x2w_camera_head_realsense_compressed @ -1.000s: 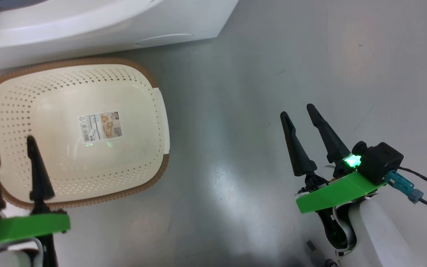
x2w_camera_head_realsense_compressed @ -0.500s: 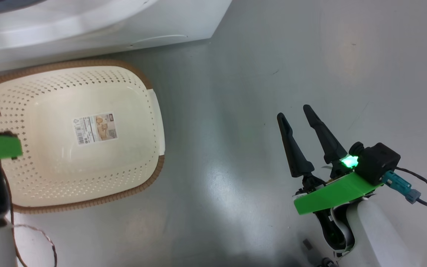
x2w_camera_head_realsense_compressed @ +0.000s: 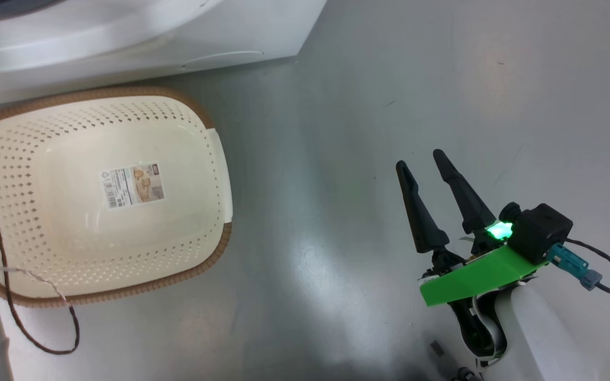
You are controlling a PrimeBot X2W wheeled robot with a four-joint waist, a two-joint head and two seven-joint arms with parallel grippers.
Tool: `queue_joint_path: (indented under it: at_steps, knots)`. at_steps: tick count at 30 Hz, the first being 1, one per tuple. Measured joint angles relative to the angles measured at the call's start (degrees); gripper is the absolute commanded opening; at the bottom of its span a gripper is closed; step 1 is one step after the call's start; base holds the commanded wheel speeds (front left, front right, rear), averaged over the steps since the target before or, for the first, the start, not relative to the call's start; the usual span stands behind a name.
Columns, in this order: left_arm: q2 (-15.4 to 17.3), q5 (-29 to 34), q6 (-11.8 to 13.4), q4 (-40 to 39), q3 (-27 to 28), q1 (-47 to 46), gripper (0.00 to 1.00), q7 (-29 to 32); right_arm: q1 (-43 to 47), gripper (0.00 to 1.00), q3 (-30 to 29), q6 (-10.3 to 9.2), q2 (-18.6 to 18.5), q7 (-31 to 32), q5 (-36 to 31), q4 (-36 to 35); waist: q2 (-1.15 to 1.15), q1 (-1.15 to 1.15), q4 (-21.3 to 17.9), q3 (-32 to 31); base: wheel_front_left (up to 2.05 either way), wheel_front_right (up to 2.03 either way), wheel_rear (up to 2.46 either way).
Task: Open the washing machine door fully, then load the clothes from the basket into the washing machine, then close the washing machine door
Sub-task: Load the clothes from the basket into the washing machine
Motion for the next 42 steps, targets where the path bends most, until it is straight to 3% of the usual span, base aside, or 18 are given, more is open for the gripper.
queue_joint_path:
  at_steps: [6, 12, 13, 15, 16, 21, 29, 42]
  knots:
    - [-1.1, -2.6, 2.6, 5.4, 1.5, -3.0, 1.00, 4.5, 0.0, 1.00, 0.0, 0.01, 0.0, 0.0, 1.1, 0.1, 0.00, 0.00, -0.2, 0.1, 0.00, 0.00, 0.00]
    - [-1.5, -3.5, 3.9, 8.7, 2.0, -6.7, 1.00, 4.9, 0.0, 1.00, 0.3, 0.00, 0.0, 0.0, 1.2, 0.2, 0.00, 0.00, -0.5, 0.2, 0.00, 0.00, 0.00]
    - [-1.5, -3.5, 3.9, 9.1, 2.1, -7.1, 0.90, 4.9, 0.0, 1.00, 0.3, 0.00, 0.0, 0.0, 1.3, 0.2, 0.00, 0.00, -0.5, 0.2, 0.00, 0.00, 0.00]
    - [-1.4, -3.5, 3.9, 10.0, 2.1, -7.6, 0.03, 4.8, 0.0, 1.00, 0.3, 0.00, 0.0, 0.0, 1.4, 0.4, 0.00, 0.00, -0.6, 0.2, 0.00, 0.00, 0.00]
    - [-1.4, -3.5, 3.9, 10.4, 2.1, -7.8, 0.00, 4.5, 0.0, 1.00, 0.3, 0.00, 0.0, 0.0, 1.6, 0.4, 0.00, 0.00, -0.6, 0.2, 0.00, 0.00, 0.00]
    - [-1.2, -3.2, 3.7, 11.5, 1.0, -7.9, 0.00, 3.1, 0.0, 1.00, 0.3, 0.00, 0.0, 0.0, 1.6, 0.5, 0.00, 0.00, -0.5, 0.2, 0.00, 0.00, 0.00]
    - [-1.8, -1.0, 0.1, 11.2, -5.0, -11.3, 0.00, -5.1, 0.0, 1.00, 0.4, 0.00, 0.0, 0.0, 2.1, 0.6, 0.00, 0.00, -0.3, 0.3, 0.00, 0.00, 0.00]
    - [0.4, 0.7, -4.3, 16.7, -7.7, -23.9, 0.00, -13.3, 0.0, 1.00, 0.7, 0.00, 0.0, 0.0, 2.2, 0.2, 0.00, 0.00, -1.3, 1.9, 0.00, 0.00, 0.00]
